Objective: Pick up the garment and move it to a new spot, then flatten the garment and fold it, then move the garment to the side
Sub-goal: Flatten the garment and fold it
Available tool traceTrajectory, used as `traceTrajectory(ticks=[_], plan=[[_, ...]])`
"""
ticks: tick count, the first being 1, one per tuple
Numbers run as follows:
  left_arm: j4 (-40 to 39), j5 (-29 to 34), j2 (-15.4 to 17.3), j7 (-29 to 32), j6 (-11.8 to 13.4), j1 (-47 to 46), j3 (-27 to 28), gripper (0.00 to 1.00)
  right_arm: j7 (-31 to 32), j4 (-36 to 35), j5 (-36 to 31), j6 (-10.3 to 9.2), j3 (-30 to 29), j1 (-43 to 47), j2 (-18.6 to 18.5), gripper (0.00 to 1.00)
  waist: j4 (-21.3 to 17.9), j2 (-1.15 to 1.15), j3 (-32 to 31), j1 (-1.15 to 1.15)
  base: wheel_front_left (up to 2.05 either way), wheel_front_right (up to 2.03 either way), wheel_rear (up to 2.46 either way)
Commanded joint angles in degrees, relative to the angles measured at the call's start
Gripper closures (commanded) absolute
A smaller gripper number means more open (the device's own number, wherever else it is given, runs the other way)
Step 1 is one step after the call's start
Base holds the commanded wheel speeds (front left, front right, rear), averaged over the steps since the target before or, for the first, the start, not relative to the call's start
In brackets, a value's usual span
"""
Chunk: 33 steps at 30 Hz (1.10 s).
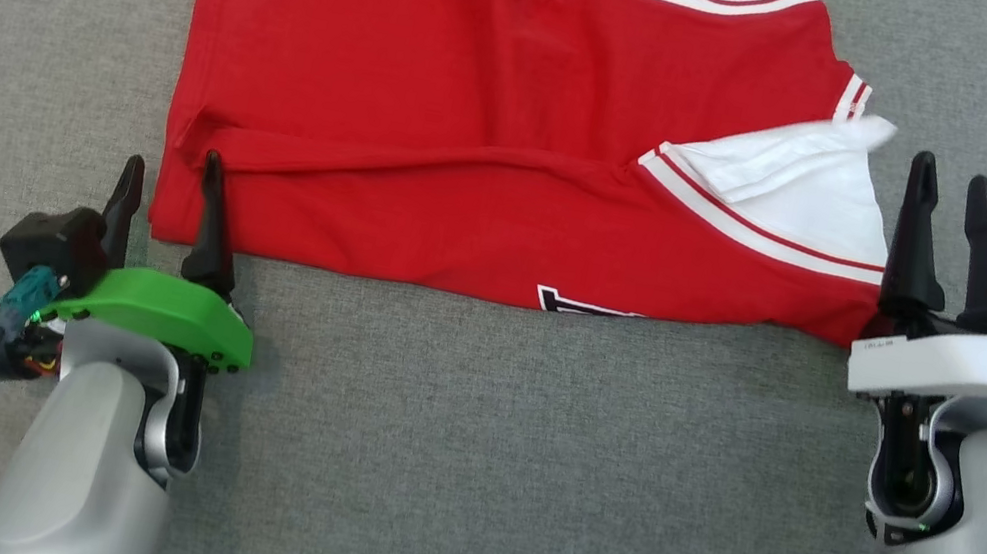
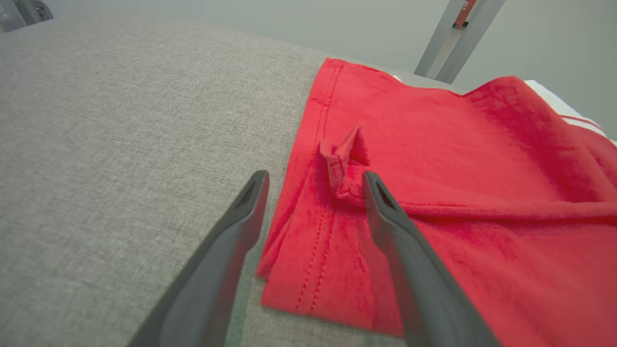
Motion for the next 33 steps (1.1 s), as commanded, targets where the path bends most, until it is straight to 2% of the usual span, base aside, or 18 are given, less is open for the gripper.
traceTrajectory(ticks=[1, 8, 10, 13, 17, 18, 20, 23, 24, 25, 26, 33], plan=[[-1.0, -1.9, 0.3, 0.0, -0.4, 2.0, -0.2, 0.0, -0.1, -1.9, 1.2, -0.07, -0.2, 2.0, 0.4, 0.0, -0.1, 0.0, -0.2, 0.0, 0.0, 0.0, 0.0], [0.6, -3.3, 0.3, 0.1, 0.8, 4.5, -1.5, 0.0, -0.1, -3.2, 1.2, -0.06, 1.7, 8.5, -0.1, 0.0, -1.0, 0.0, 0.1, 0.0, 0.0, 0.0, 0.0], [1.9, -3.7, 0.3, 0.1, 0.1, 3.8, -1.9, 0.0, -0.1, -3.5, 0.2, -0.06, 2.5, 9.4, -0.3, 0.0, -1.1, 0.0, 0.4, 0.0, 0.0, 0.0, 0.0], [4.6, -3.7, 0.2, 0.3, 0.0, 2.6, -2.4, 0.0, -0.1, -1.3, -1.8, -0.06, 3.9, 9.5, -0.6, 0.0, -1.3, 0.0, 1.2, 0.0, 0.0, 0.0, 0.0], [10.0, -4.0, -0.1, 0.8, -0.9, 1.4, -4.4, 0.0, -0.1, 3.7, -7.0, -0.07, 2.9, 7.5, -0.2, 0.0, -1.2, 0.0, 1.6, 0.0, 0.0, 0.0, 0.0], [11.3, -4.5, -0.1, 0.9, -1.3, 1.2, -4.7, 0.37, -0.1, 4.4, -7.7, -0.06, 2.6, 7.2, 0.2, 0.0, -1.1, 0.0, 1.7, 0.0, 0.0, 0.0, 0.0], [14.2, -5.8, -0.3, 1.0, -2.7, 0.9, -6.3, 1.0, -0.1, 5.7, -9.2, -0.06, 2.5, 6.7, 0.8, 0.0, -1.1, 0.0, 1.8, 0.0, 0.0, 0.0, 0.0], [18.1, -6.2, -0.8, 1.4, -4.3, 0.2, -8.2, 1.0, -0.1, 6.7, -9.7, -0.06, 4.2, 5.8, 1.6, 0.0, -1.3, 0.0, 2.0, 0.0, 0.0, 0.0, 0.0], [18.6, -6.1, -0.9, 1.4, -4.4, 0.0, -8.4, 1.0, -0.1, 7.0, -9.4, -0.06, 5.2, 5.8, 1.8, 0.12, -1.4, 0.0, 2.1, 0.0, 0.0, 0.0, 0.0], [19.0, -6.0, -0.9, 1.4, -4.4, -0.2, -8.2, 1.0, -0.1, 7.2, -9.1, -0.06, 5.6, 5.7, 1.9, 0.67, -1.5, 0.0, 2.0, 0.0, 0.0, 0.0, 0.0], [19.1, -5.8, -0.9, 1.4, -4.4, -0.3, -8.1, 1.0, 0.0, 7.4, -8.9, -0.06, 5.8, 5.9, 1.8, 1.0, -1.5, 0.0, 1.7, 0.0, 0.0, 0.0, 0.0], [14.1, -4.3, -0.3, 0.8, -3.7, 2.6, -4.6, 1.0, -0.1, 5.9, -9.1, -0.06, 3.7, 8.5, 1.6, 1.0, -1.2, 0.0, -2.1, 0.0, 0.0, 0.0, 0.0]])
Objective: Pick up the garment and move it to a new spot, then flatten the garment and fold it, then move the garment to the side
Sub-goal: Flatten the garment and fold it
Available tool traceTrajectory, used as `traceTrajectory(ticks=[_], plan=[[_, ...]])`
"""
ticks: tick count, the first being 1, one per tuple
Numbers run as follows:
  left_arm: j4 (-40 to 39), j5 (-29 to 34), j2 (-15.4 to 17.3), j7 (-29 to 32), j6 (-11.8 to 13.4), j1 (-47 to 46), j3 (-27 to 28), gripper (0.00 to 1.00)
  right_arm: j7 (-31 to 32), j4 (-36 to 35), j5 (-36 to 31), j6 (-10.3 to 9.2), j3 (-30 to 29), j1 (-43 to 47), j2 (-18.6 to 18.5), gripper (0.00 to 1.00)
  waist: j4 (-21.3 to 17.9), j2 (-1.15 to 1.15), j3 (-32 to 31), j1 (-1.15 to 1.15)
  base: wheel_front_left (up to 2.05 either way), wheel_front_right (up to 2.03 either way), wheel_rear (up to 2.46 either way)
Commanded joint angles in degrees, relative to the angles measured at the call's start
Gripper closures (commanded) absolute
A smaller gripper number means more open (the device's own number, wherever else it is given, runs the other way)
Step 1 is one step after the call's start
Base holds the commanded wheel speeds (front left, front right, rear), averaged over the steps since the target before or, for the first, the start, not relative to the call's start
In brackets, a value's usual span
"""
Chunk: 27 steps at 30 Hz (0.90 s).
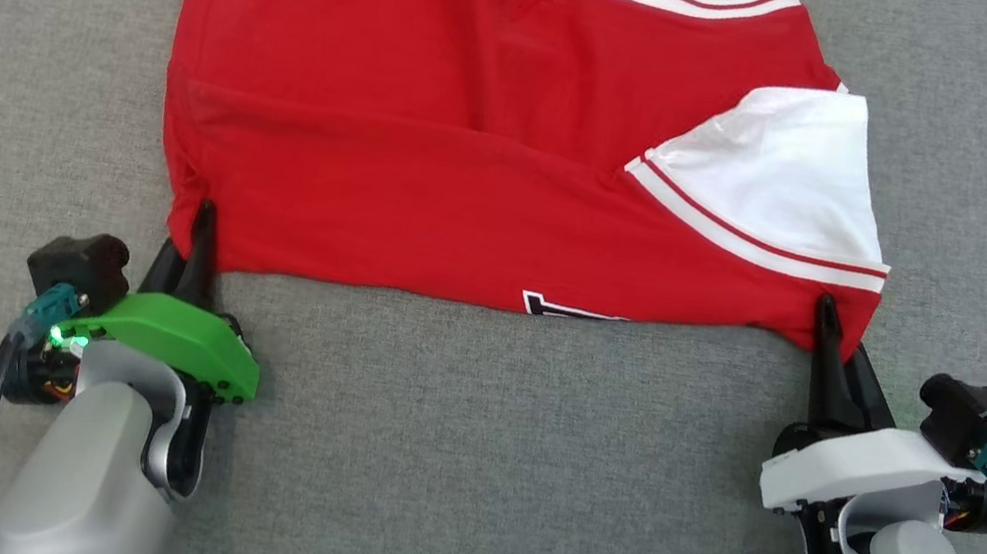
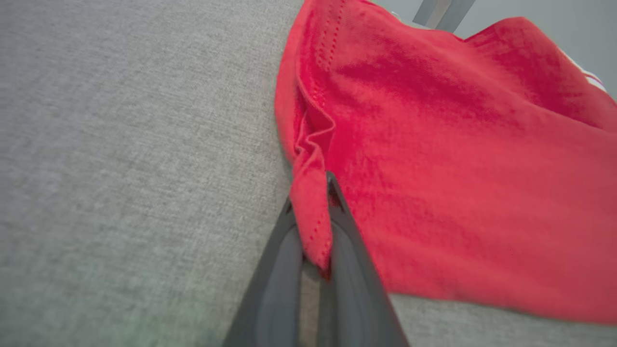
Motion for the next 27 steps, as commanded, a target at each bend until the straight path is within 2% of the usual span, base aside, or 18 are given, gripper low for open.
traceTrajectory(ticks=[1, 5, 11, 12, 13, 14, 15, 22, 27], plan=[[1.4, 0.7, -0.8, 1.6, 0.3, 5.1, 0.1, 1.0, 0.0, -0.2, 0.5, -0.03, -0.1, 1.5, -0.1, 1.0, 0.1, 0.0, -2.7, 0.0, 0.0, 0.0, 0.0], [-1.3, 2.0, -0.5, 1.4, -0.2, 8.7, 2.2, 1.0, 0.0, -1.8, 1.4, -0.04, -1.4, 4.6, -0.2, 1.0, 0.2, 0.0, -7.0, 0.0, 0.0, 0.0, 0.0], [-5.4, 2.4, -0.4, 1.2, 1.0, 15.6, 2.5, 1.0, 0.0, -3.4, 2.2, -0.07, -2.4, 11.3, -0.6, 1.0, 1.0, 0.0, -11.4, 0.0, 0.0, 0.0, 0.0], [-6.3, 2.4, -0.3, 1.1, 1.5, 16.3, 2.7, 0.6, 0.0, -3.4, 2.3, -0.08, -2.9, 11.8, -0.6, 1.0, 1.0, 0.0, -11.5, 0.0, 0.0, 0.0, 0.0], [-7.2, 2.2, -0.3, 1.0, 2.0, 17.0, 3.1, 0.0, 0.0, -3.3, 2.2, -0.08, -3.7, 12.2, -0.6, 0.83, 0.9, 0.0, -11.5, 0.0, 0.0, 0.0, 0.0], [-7.8, 2.3, -0.3, 1.0, 2.2, 17.3, 3.1, 0.0, 0.0, -3.3, 2.1, -0.08, -4.2, 12.4, -0.5, 0.26, 0.8, 0.0, -11.4, 0.0, 0.0, 0.0, 0.0], [-8.9, 2.9, -0.3, 1.0, 2.4, 17.4, 3.1, 0.0, 0.0, -3.5, 1.7, -0.08, -4.9, 12.2, -0.5, 0.0, 0.7, 0.0, -11.0, 0.0, 0.0, 0.0, 0.0], [-12.7, 4.6, -0.2, 1.0, 1.4, 11.4, 3.7, 0.0, 0.0, -6.8, -3.6, -0.04, -4.1, 7.1, -1.1, 0.0, -0.8, 0.0, -6.9, 0.0, 0.0, 0.0, 0.0], [-8.5, 5.7, 1.9, 1.4, 1.0, 1.5, 4.2, 0.0, 0.0, -7.3, -5.0, -0.04, -1.5, 0.6, -1.0, 0.0, -2.7, 0.0, -3.1, 0.0, 0.0, 0.0, 0.0]])
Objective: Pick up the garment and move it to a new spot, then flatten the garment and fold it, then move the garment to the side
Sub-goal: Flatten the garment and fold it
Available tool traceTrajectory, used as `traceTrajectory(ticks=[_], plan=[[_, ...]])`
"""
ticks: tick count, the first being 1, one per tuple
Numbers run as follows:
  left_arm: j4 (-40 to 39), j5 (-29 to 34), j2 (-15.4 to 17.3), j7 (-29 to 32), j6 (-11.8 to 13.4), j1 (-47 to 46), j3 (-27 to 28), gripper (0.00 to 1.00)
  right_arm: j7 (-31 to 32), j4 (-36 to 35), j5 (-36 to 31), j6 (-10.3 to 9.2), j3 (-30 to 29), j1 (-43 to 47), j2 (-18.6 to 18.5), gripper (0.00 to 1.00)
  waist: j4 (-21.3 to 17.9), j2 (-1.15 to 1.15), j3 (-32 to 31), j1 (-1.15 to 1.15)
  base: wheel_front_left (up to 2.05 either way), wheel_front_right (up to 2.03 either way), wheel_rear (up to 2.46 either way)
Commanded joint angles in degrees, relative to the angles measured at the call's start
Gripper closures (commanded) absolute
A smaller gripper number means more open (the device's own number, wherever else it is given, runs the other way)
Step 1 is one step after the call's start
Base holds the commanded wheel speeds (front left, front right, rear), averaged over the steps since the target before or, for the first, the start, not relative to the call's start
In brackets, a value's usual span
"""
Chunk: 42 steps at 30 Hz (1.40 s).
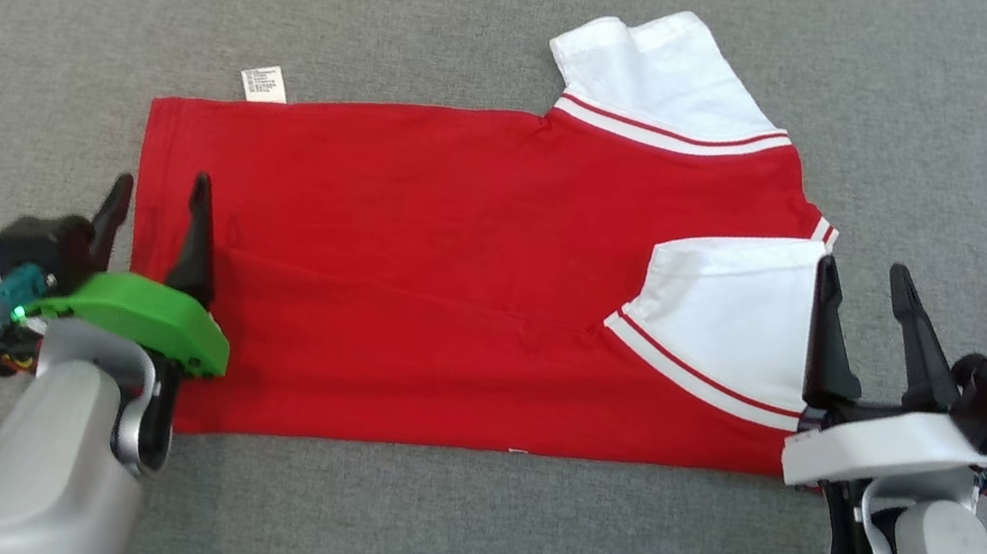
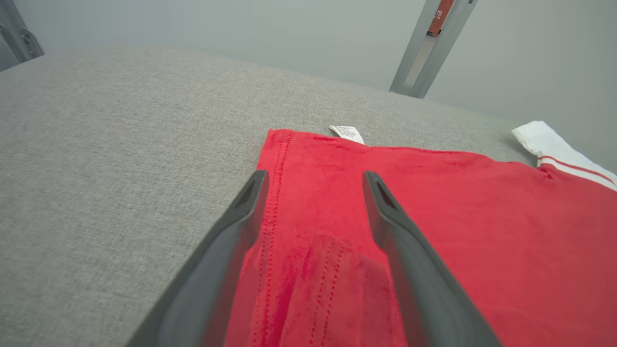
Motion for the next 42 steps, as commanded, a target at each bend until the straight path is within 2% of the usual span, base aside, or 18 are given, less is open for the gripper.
traceTrajectory(ticks=[1, 8, 13, 14, 16, 18, 28, 30, 31, 32, 33, 42], plan=[[1.3, 0.6, 1.3, 0.4, 0.2, -3.2, 0.3, 0.0, 0.0, -0.2, -0.5, -0.05, 0.7, -1.7, 0.0, 0.0, -2.4, 0.0, 3.6, 0.0, 0.0, 0.0, 0.0], [11.7, 0.9, 4.3, 5.3, 0.0, -14.7, -0.2, 0.0, 0.0, -0.3, -0.1, -0.05, 3.6, -7.4, 0.0, 0.0, -4.0, 0.0, 8.3, 0.0, 0.0, 0.0, 0.0], [17.4, 1.9, 4.8, 6.8, 1.9, -18.4, -0.9, 0.0, 0.0, 0.2, -0.3, -0.05, 4.8, -12.1, -1.8, 0.0, -3.9, 0.0, 10.6, 0.0, 0.0, 0.0, 0.0], [18.0, 2.1, 4.7, 6.5, 2.4, -18.6, -0.9, 0.11, 0.0, 0.8, -0.1, -0.05, 5.0, -13.1, -2.3, 0.0, -3.7, 0.0, 10.9, 0.0, 0.0, 0.0, 0.0], [19.7, 2.3, 4.5, 5.9, 3.1, -19.2, -1.4, 0.22, 0.0, 1.6, 0.0, -0.06, 5.5, -16.1, -3.5, 0.0, -3.2, 0.0, 11.5, 0.0, 0.0, 0.0, 0.0], [21.0, 2.5, 3.9, 5.4, 3.1, -19.3, -2.0, 0.0, 0.0, 2.7, 0.3, -0.05, 6.0, -18.9, -4.6, 0.0, -2.6, 0.0, 12.0, 0.0, 0.0, 0.0, 0.0], [25.9, 2.3, 2.6, 3.4, 4.8, -21.1, -2.7, 0.0, 0.2, 10.7, 1.1, -0.06, 11.1, -30.5, -9.1, 0.0, 0.3, 0.0, 13.1, 0.0, 0.0, 0.0, 0.0], [26.9, 1.5, 2.1, 3.6, 4.4, -21.1, -2.4, 0.0, 0.2, 12.3, 1.7, -0.06, 11.9, -32.6, -9.8, 0.0, 1.0, 0.0, 13.3, 0.0, 0.0, 0.0, 0.0], [27.5, 1.4, 1.8, 3.8, 4.3, -21.0, -2.6, 0.04, 0.4, 13.1, 1.9, -0.06, 12.4, -33.5, -10.1, 0.0, 1.5, 0.0, 13.3, 0.0, 0.0, 0.0, 0.0], [27.9, 1.4, 1.6, 3.7, 4.1, -20.8, -2.8, 0.31, 0.8, 14.0, 2.1, -0.06, 12.8, -34.1, -10.4, 0.0, 1.8, 0.0, 13.2, 0.0, 0.0, 0.0, 0.0], [28.3, 1.4, 1.3, 3.5, 3.9, -20.6, -3.1, 1.0, 1.4, 15.1, 2.1, -0.06, 13.1, -35.0, -10.8, 0.0, 2.3, 0.0, 13.2, 0.0, 0.0, 0.0, 0.0], [27.1, 2.8, -0.7, 1.1, 2.7, -23.5, -6.3, 1.0, 10.7, 25.8, 2.2, -0.06, 15.3, -44.0, -13.4, 0.0, 6.0, 0.0, 15.2, 0.0, 0.0, 0.0, 0.0]])
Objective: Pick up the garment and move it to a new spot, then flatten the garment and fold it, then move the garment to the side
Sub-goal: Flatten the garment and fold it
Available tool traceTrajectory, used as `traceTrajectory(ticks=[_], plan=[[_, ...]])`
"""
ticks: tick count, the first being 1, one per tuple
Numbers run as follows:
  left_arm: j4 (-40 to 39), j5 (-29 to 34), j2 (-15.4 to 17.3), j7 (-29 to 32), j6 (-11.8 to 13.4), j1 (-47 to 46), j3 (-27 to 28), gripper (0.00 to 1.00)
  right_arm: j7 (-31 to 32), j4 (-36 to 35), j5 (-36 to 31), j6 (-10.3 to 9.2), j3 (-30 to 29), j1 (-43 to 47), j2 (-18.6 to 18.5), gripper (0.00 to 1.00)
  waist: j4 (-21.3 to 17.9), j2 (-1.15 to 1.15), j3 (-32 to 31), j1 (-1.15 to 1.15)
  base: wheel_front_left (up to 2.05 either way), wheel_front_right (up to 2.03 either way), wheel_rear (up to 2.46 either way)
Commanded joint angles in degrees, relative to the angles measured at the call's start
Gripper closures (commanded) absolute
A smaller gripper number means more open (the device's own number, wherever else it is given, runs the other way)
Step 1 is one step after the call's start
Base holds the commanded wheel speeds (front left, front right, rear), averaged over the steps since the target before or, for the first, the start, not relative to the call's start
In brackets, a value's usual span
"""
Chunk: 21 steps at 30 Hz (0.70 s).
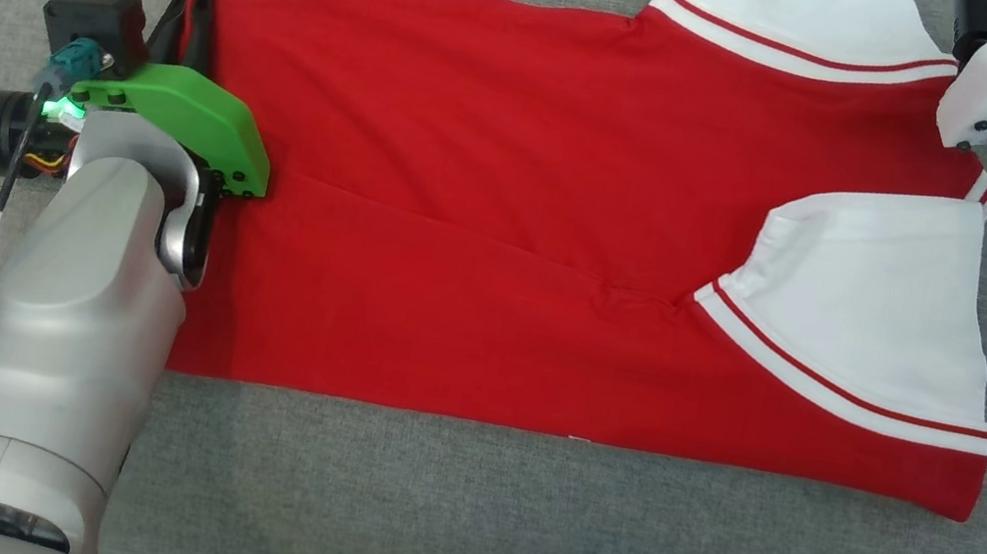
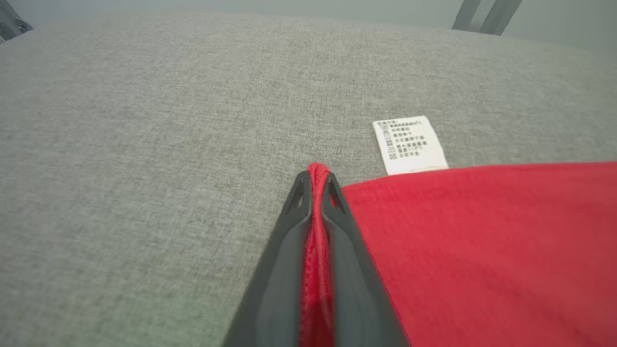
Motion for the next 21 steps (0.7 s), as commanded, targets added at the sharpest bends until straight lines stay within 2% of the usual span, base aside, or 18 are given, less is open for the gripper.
traceTrajectory(ticks=[1, 7, 11, 14, 20, 21], plan=[[2.1, 0.3, -0.5, 0.8, -0.4, 2.8, -0.9, 1.0, 1.5, 1.4, 1.3, -0.07, 0.9, -1.5, 0.2, 0.0, 1.8, 0.0, 0.8, 0.0, 0.0, 0.0, 0.0], [-0.5, 0.3, -1.2, 0.1, -1.0, 2.2, -3.6, 1.0, 6.6, 6.9, 3.7, -0.07, 4.3, -5.5, -1.0, 0.0, 4.6, 0.0, 1.5, 0.0, 0.0, 0.0, 0.0], [-2.5, -2.2, -1.2, -0.1, -1.7, 2.5, -6.5, 1.0, 8.4, 8.4, 6.9, -0.07, 7.0, -6.8, -1.1, 0.0, 6.3, 0.0, 2.0, 0.0, 0.0, 0.0, 0.0], [-4.3, -5.0, -1.3, -0.1, -0.9, 3.3, -10.1, 1.0, 9.4, 9.9, 8.4, -0.08, 8.9, -7.8, -2.4, 0.0, 7.5, 0.0, 2.3, 0.0, 0.0, 0.0, 0.0], [-6.9, -9.2, -1.4, -0.1, 1.1, 3.1, -15.7, 1.0, 12.3, 13.5, 10.3, -0.05, 11.0, -9.5, -2.6, 0.0, 8.7, 0.0, 3.4, 0.0, 0.0, 0.0, 0.0], [-7.1, -9.6, -1.4, -0.1, 1.3, 3.3, -16.3, 1.0, 12.2, 13.8, 10.5, -0.05, 11.4, -9.6, -2.8, 0.26, 8.8, 0.0, 3.3, 0.0, 0.0, 0.0, 0.0]])
